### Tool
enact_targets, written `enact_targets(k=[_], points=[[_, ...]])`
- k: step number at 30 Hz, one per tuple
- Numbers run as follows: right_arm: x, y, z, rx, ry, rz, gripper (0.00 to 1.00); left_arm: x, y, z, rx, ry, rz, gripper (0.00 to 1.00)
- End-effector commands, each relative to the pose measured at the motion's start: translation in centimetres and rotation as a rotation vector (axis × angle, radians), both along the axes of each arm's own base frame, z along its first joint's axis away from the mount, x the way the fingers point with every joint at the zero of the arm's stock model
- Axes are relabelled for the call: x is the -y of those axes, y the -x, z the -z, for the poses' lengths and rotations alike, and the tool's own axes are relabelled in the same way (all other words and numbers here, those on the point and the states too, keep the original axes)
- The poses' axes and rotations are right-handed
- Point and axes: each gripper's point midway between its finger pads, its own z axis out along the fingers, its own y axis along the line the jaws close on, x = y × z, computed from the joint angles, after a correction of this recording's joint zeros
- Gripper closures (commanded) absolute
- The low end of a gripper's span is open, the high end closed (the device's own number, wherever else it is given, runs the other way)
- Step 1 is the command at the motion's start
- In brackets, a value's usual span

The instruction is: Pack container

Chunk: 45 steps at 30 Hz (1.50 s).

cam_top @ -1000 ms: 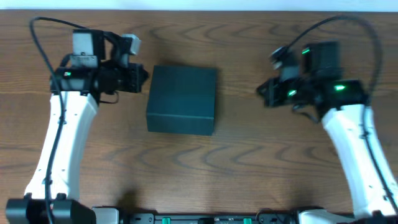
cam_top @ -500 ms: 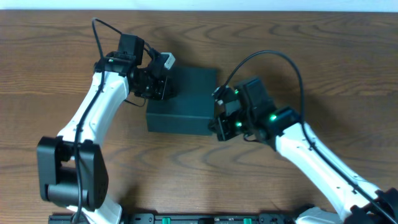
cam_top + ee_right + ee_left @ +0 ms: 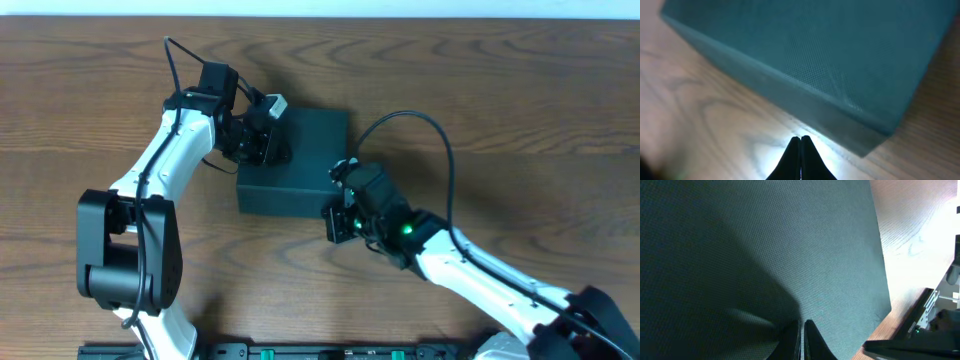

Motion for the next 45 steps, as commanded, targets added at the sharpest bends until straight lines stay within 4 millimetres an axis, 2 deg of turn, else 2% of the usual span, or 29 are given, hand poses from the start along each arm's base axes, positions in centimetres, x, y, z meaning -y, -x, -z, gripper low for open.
enact_targets(k=[1, 6, 10, 20, 27, 31, 33, 35, 38, 41, 45], points=[[0.3, -0.2, 2.1, 0.034, 0.094, 0.06, 0.98, -0.1, 0.4, 1.8, -0.027, -0.023, 0.02, 0.94], [-2.0, 0.1, 4.3, 0.068, 0.11, 0.021, 0.98, -0.1, 0.5, 1.8, -0.03, -0.026, 0.02, 0.94], [-3.5, -0.7, 4.7, 0.119, 0.08, 0.058, 0.98, -0.5, 0.6, 2.1, -0.035, -0.05, 0.016, 0.94], [-2.0, -3.4, 3.5, 0.257, 0.121, 0.26, 0.98, -0.5, 0.7, 2.1, -0.041, -0.053, 0.016, 0.94], [-2.5, -4.0, 3.6, 0.28, 0.1, 0.275, 0.98, -0.5, 0.7, 2.1, -0.044, -0.054, 0.016, 0.94], [-2.0, -4.4, 3.4, 0.303, 0.113, 0.3, 0.98, -0.6, 0.8, 2.1, -0.046, -0.054, 0.016, 0.94], [-2.7, -4.3, 3.0, 0.302, 0.081, 0.284, 0.98, -0.6, 0.8, 2.1, -0.046, -0.054, 0.016, 0.94], [-5.2, -3.7, 2.0, 0.288, -0.023, 0.21, 0.98, -0.6, 0.7, 2.1, -0.045, -0.054, 0.016, 0.94], [-6.7, -3.3, 0.9, 0.311, -0.085, 0.185, 0.98, -0.6, 0.7, 2.1, -0.044, -0.055, 0.016, 0.94], [-7.2, -2.9, 0.8, 0.312, -0.091, 0.173, 0.98, -0.6, 0.7, 2.1, -0.044, -0.055, 0.016, 0.94], [-7.6, -2.4, 2.1, 0.28, -0.096, 0.18, 0.98, -0.6, 0.7, 2.1, -0.045, -0.055, 0.016, 0.94]])
